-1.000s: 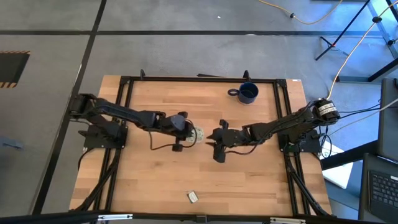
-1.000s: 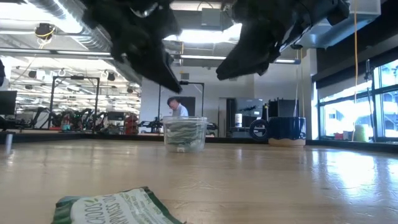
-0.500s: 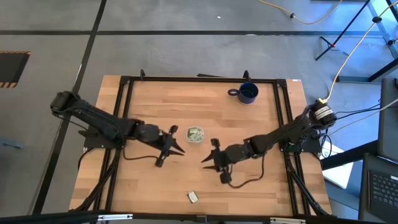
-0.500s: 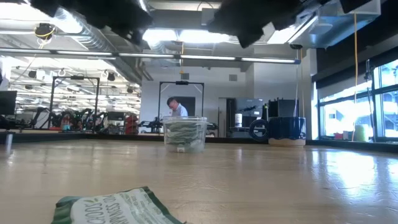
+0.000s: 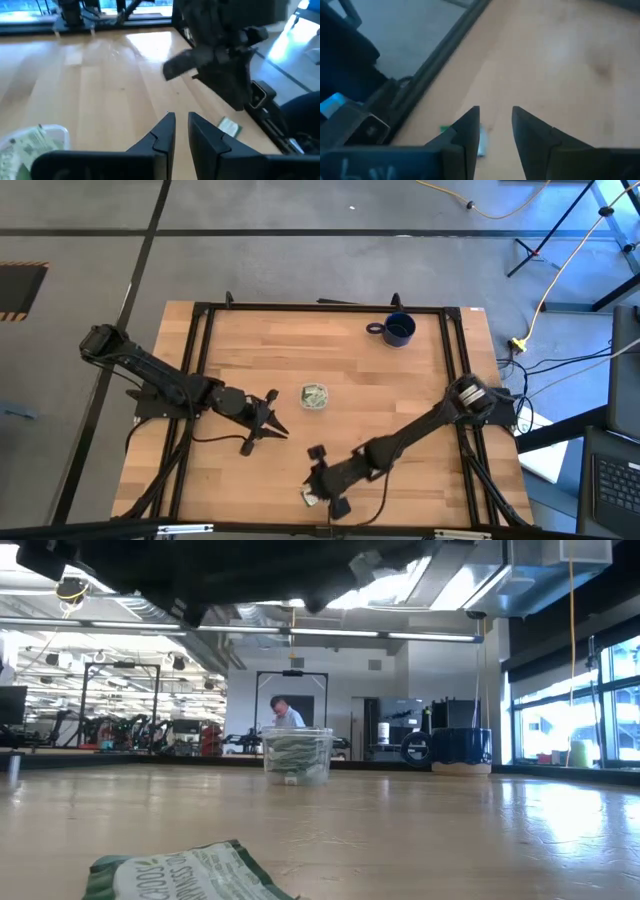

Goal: Pick and place Stevia / Truvia into bins
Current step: Put the green stevia packet into the container

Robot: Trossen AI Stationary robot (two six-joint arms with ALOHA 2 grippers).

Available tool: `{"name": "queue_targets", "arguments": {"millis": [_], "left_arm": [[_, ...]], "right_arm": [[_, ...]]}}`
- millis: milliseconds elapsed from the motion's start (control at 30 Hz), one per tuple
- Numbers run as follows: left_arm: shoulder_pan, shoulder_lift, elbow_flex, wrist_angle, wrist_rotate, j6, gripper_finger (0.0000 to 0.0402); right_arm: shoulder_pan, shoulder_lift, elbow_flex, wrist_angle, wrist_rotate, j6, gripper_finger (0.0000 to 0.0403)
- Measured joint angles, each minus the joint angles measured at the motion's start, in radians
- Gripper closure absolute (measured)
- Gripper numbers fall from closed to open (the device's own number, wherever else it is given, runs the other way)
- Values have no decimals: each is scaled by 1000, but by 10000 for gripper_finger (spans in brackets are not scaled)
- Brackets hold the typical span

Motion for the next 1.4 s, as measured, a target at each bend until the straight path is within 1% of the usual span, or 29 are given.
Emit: {"name": "queue_targets", "arguments": {"millis": [200,400,500,567,667,1000,1133,1300,1400], "left_arm": [[-30,-1,0,-30,53,-25,354],[-71,-2,0,-51,53,-41,354],[-87,-2,0,-53,53,-41,354],[-97,-2,0,-54,50,-41,354],[-108,-2,0,-55,44,-41,354],[-117,-2,0,-68,33,-41,354],[-116,-2,0,-69,33,-41,354],[-116,-2,0,-69,33,-33,354],[-116,-2,0,-76,33,-25,354]], "right_arm": [[24,148,163,-137,1,69,286],[24,245,250,-182,1,120,286],[24,256,264,-222,11,140,286],[24,257,264,-258,36,160,286],[24,257,265,-281,61,172,296],[24,255,266,-306,66,193,373],[24,254,266,-303,67,192,395],[24,256,300,-318,61,190,391],[24,256,364,-389,61,171,388]]}}
